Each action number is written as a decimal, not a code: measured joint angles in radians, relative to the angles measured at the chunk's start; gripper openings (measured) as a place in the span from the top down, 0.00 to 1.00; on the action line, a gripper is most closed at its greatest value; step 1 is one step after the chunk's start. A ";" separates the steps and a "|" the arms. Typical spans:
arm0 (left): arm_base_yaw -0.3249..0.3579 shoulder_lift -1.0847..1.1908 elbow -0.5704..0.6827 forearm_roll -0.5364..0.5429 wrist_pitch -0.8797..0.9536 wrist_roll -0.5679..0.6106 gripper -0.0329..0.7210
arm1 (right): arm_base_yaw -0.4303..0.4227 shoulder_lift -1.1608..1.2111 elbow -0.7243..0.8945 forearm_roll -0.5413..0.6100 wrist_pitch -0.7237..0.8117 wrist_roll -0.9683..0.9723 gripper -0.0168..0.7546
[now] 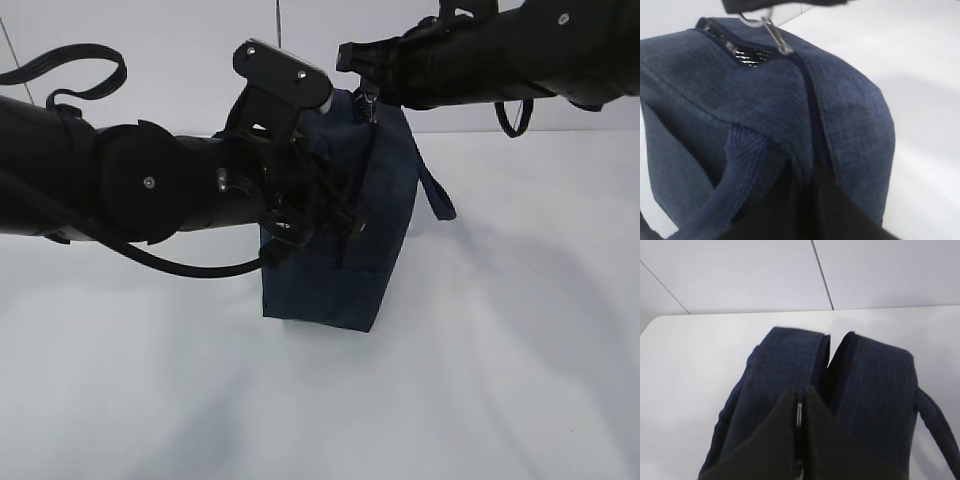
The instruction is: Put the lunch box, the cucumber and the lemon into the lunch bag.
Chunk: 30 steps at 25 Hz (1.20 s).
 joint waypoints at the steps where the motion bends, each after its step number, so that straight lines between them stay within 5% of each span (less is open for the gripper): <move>1: 0.000 0.000 0.000 0.001 0.002 0.000 0.97 | 0.000 0.009 -0.017 0.000 0.002 -0.004 0.98; 30: -0.028 0.000 0.000 0.055 0.047 0.000 0.97 | -0.023 0.282 -0.334 0.000 0.024 -0.017 0.98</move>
